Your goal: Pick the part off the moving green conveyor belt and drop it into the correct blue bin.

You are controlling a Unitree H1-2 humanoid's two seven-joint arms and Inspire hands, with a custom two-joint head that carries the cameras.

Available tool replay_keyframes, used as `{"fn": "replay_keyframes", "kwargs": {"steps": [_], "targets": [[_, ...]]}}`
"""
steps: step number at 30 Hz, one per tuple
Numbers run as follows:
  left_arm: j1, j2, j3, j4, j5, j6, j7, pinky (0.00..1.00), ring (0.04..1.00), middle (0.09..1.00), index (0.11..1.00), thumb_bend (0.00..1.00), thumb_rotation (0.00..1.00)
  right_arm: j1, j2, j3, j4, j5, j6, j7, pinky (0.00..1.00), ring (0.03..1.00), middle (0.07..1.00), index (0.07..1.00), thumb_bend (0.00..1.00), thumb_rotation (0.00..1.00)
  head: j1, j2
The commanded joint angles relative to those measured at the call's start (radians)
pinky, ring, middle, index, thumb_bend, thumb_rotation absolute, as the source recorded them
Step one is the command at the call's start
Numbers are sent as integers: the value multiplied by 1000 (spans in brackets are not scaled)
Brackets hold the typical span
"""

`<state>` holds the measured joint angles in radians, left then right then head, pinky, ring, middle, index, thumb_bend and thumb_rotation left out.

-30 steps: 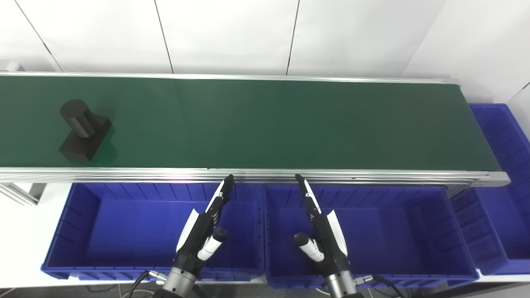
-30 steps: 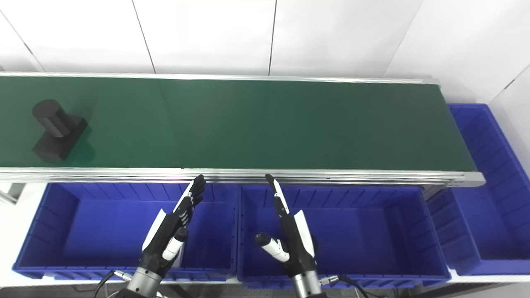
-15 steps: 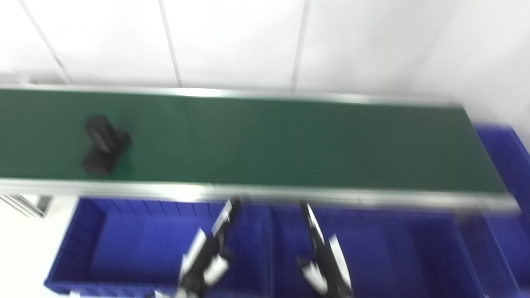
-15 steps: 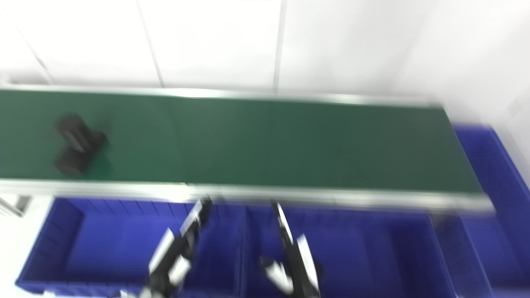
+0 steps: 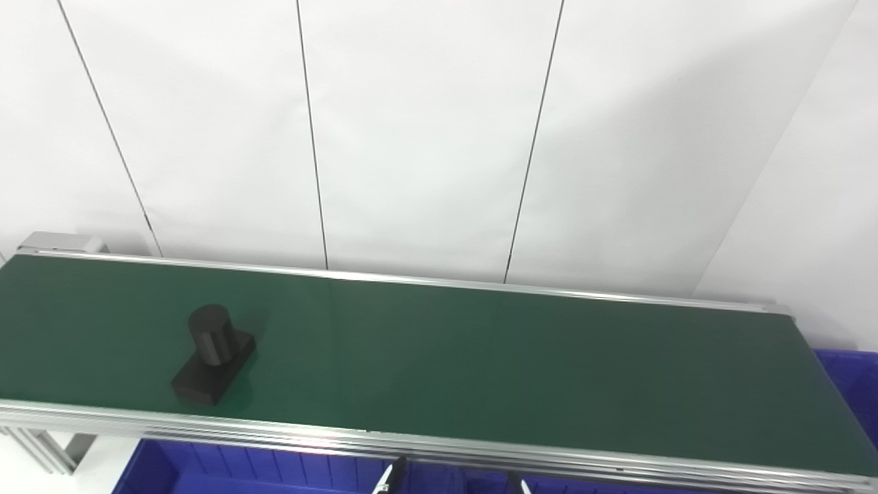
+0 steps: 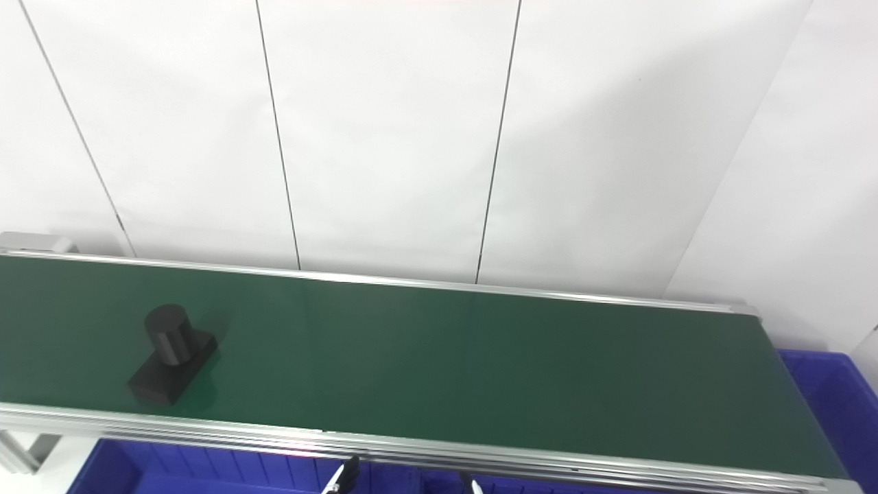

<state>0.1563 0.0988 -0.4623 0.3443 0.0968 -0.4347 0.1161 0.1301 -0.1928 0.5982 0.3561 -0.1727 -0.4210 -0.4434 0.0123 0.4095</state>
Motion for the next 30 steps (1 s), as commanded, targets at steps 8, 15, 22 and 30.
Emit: {"fn": "replay_keyframes", "kwargs": {"steps": [8,15,22,30], "targets": [[-32,9,-52,-9,16,-35,71,1000,1000,1000,987,812,972,0,-20,-5,-39,41,-49,-4,1000,1000,1000,986,910,979,42,15],[-59,-9,-103,17,41,-35,142,965,1000,1000,967,824,951,42,-54,-67,-154,70,-49,29,995,990,986,961,885,883,132,30],[-72,-17,-143,14,45,-35,183,939,1000,1000,963,825,924,72,-56,-143,-269,99,-49,104,997,977,968,949,822,866,137,65],[-93,-19,-183,28,54,-35,233,946,1000,1000,973,828,895,60,-51,-182,-359,74,-49,149,901,914,926,909,760,709,137,75]]}}
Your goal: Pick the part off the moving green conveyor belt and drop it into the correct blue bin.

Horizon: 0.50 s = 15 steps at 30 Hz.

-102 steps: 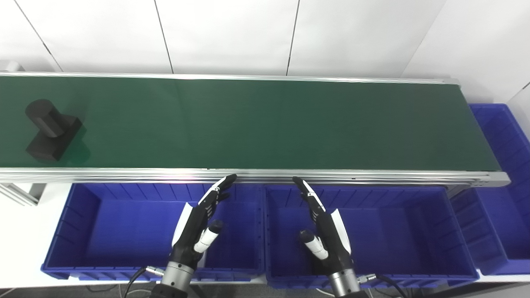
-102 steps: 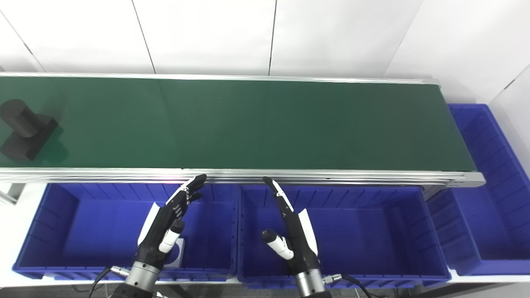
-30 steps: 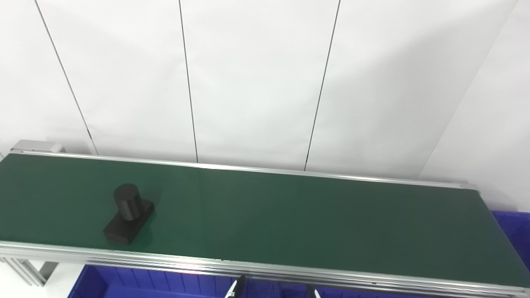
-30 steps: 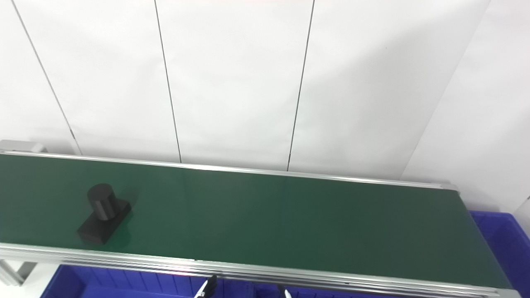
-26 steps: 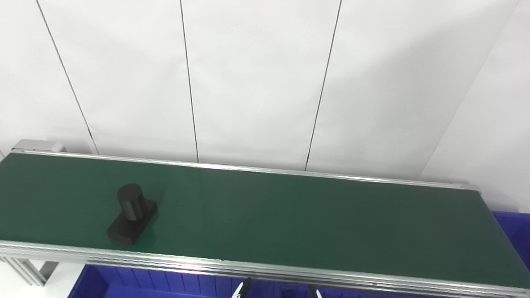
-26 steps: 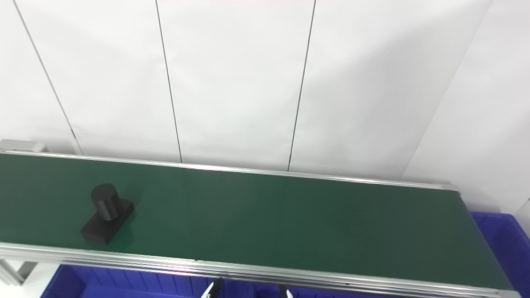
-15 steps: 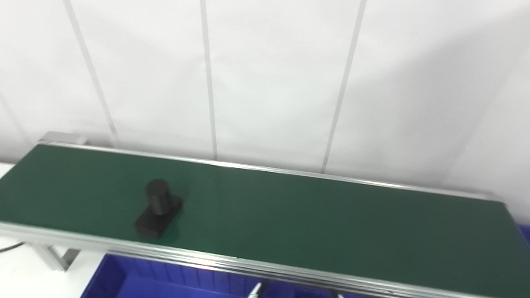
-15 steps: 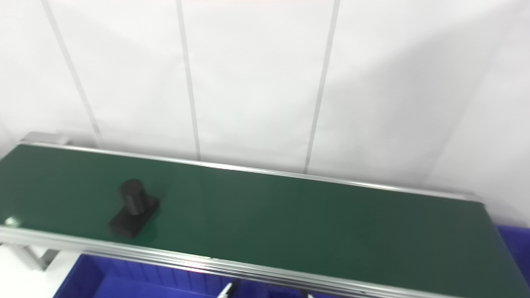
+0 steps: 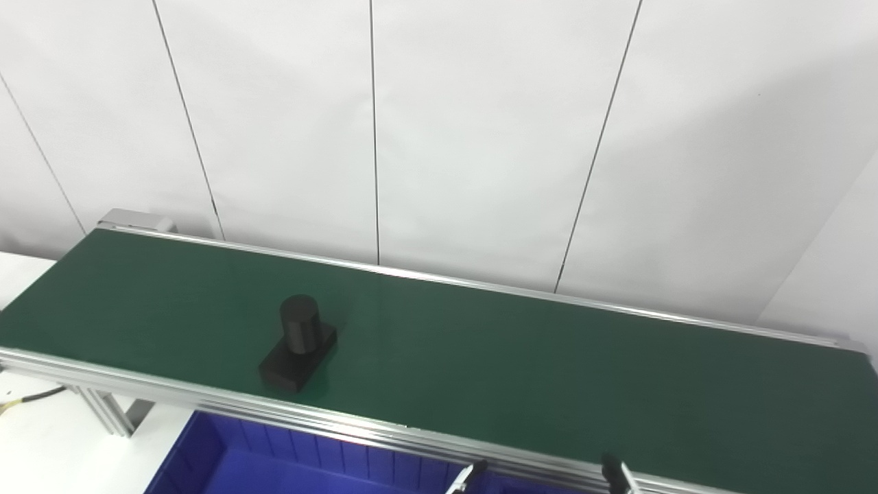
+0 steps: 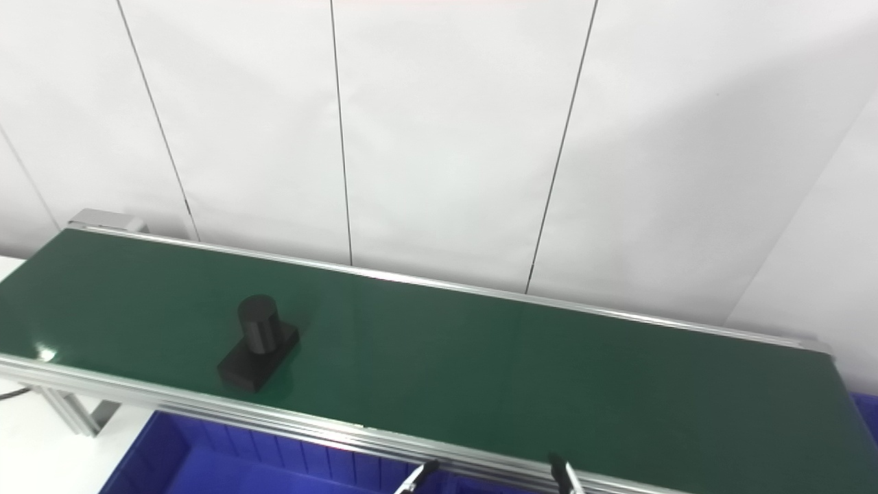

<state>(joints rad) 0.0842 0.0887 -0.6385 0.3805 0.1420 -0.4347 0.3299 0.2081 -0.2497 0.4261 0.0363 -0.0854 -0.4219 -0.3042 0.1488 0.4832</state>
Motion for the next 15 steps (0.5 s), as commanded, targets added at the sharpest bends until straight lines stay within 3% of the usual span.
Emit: {"fn": "replay_keyframes", "kwargs": {"steps": [1,9,15], "targets": [[-24,-10,-10,-6,8,-35,24,946,1000,1000,971,832,891,-23,10,-13,-46,-16,-48,13,872,890,908,896,756,692,0,1],[-41,-22,-30,15,-2,-35,44,943,1000,1000,968,827,873,-134,65,-42,-85,-39,-48,52,765,818,842,842,775,631,0,-2],[-52,-27,-44,31,-4,-35,58,949,1000,1000,968,812,869,-257,100,-80,-72,-38,-48,97,773,813,839,830,784,551,0,-4]]}}
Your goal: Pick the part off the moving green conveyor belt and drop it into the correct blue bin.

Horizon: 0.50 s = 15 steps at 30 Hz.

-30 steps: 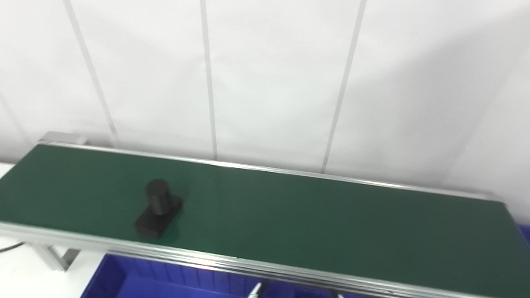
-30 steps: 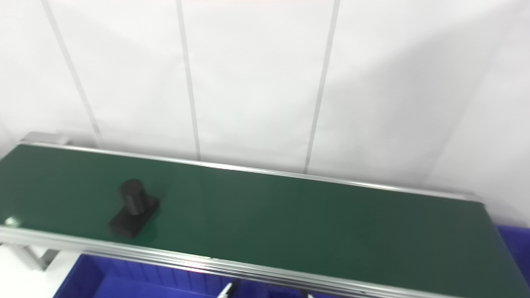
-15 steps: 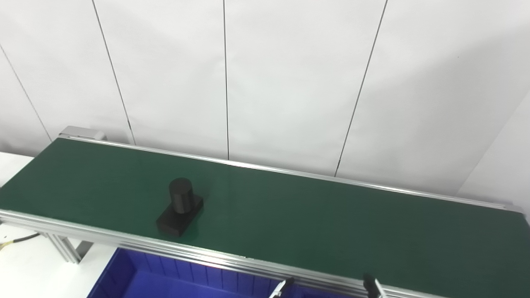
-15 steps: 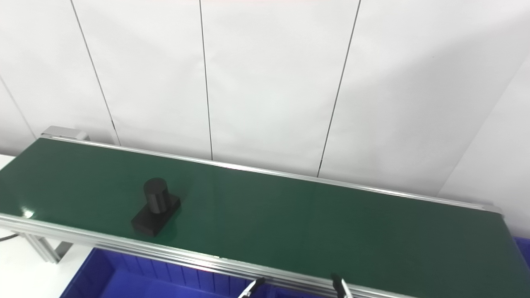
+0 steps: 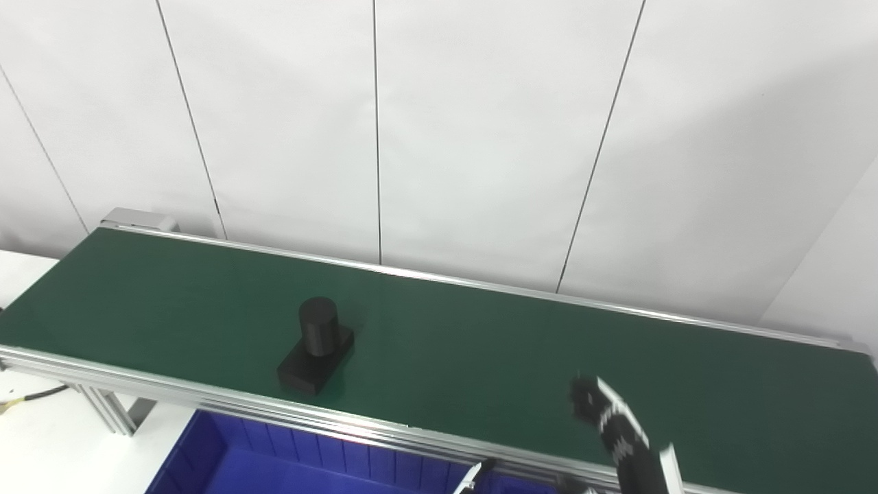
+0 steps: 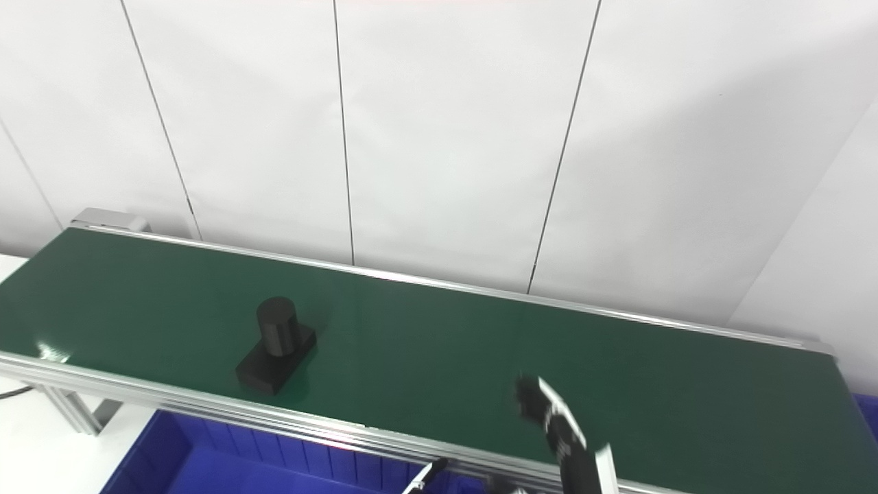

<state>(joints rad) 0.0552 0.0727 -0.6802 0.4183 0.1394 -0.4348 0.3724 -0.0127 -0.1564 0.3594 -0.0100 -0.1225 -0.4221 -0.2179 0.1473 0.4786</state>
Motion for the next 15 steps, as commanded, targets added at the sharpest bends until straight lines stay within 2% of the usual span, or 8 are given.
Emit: {"fn": "replay_keyframes", "kwargs": {"steps": [1,7,15], "targets": [[-25,-12,-4,-5,0,-35,19,953,1000,1000,969,812,872,-55,12,-22,-19,0,-47,20,771,811,837,828,780,546,1,0],[-35,-16,-19,0,7,-35,43,962,1000,1000,971,802,882,-139,32,-76,35,11,-47,76,732,793,830,825,761,493,2,-2],[-44,-17,-38,2,3,-35,62,946,1000,1000,967,811,876,-185,44,-123,74,-2,-48,108,727,794,839,834,768,519,-2,-9]]}}
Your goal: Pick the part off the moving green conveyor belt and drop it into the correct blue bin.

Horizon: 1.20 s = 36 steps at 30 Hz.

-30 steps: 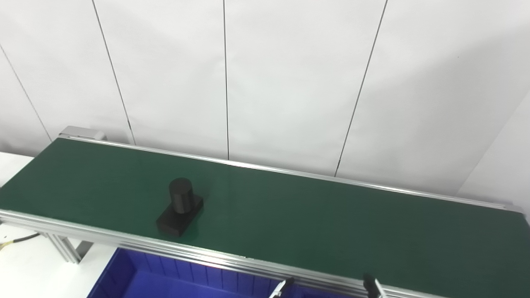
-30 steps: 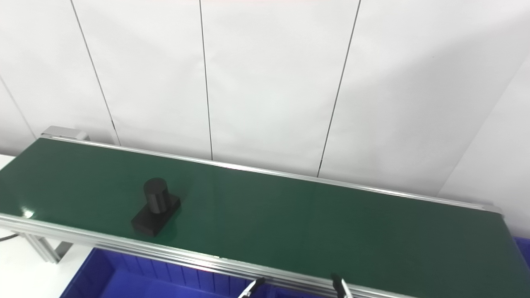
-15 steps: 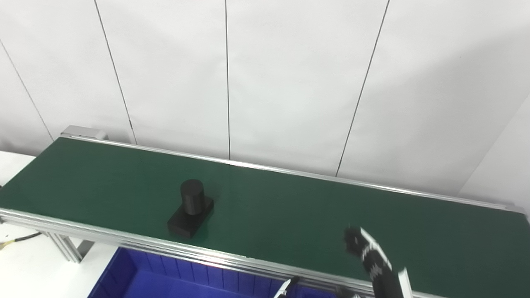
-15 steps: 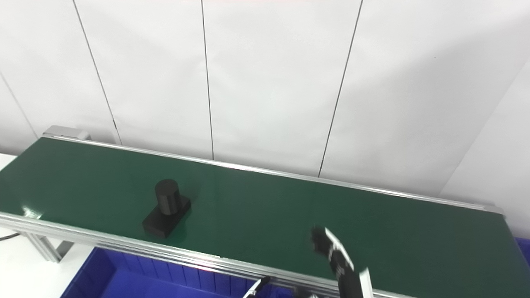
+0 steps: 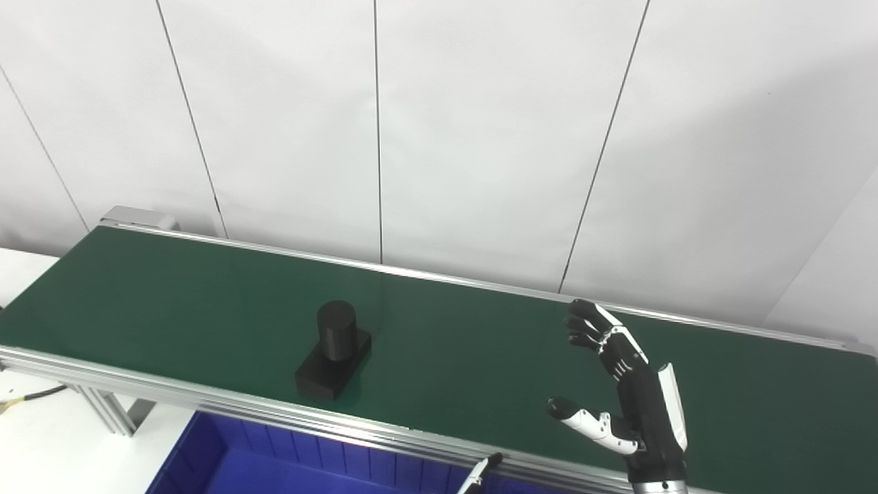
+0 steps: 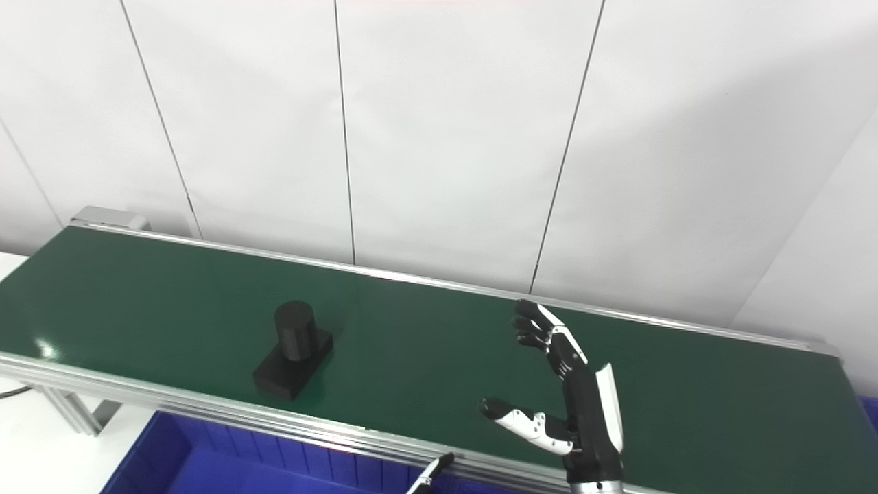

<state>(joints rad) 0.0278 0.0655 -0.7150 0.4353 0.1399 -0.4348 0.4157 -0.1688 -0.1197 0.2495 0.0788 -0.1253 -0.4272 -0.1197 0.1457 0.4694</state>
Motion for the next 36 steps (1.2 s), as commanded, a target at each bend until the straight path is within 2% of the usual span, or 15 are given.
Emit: {"fn": "replay_keyframes", "kwargs": {"steps": [1,12,16,21,29,32,36], "targets": [[-18,-9,-5,-14,3,-35,21,948,1000,1000,968,812,878,-31,9,-17,-15,-1,-42,13,730,798,841,834,768,517,0,0],[-22,-9,-10,-11,-5,-35,17,959,1000,1000,970,813,893,-73,4,-36,47,-16,-41,30,735,803,841,831,758,481,-10,-7],[-24,-8,-10,-11,-5,-35,19,956,1000,1000,971,805,891,-110,-3,-37,110,-61,-43,20,719,803,844,829,777,518,-20,-4],[-20,-10,-12,-14,-5,-35,20,951,1000,1000,972,812,904,-168,-8,-34,217,-104,-42,-10,701,795,870,825,780,482,-18,-3],[-12,-10,-15,-21,-9,-35,17,945,1000,1000,972,813,894,-230,-10,-30,345,-115,-42,-42,689,772,854,824,812,314,-22,0],[-10,-10,-17,-25,-10,-35,14,945,1000,1000,970,814,890,-246,-6,-31,383,-127,-43,-49,690,768,854,842,841,209,-22,1],[-8,-10,-24,-32,-5,-35,19,940,1000,1000,970,809,887,-269,9,-37,436,-126,-42,-52,685,765,849,848,855,171,-23,3]]}}
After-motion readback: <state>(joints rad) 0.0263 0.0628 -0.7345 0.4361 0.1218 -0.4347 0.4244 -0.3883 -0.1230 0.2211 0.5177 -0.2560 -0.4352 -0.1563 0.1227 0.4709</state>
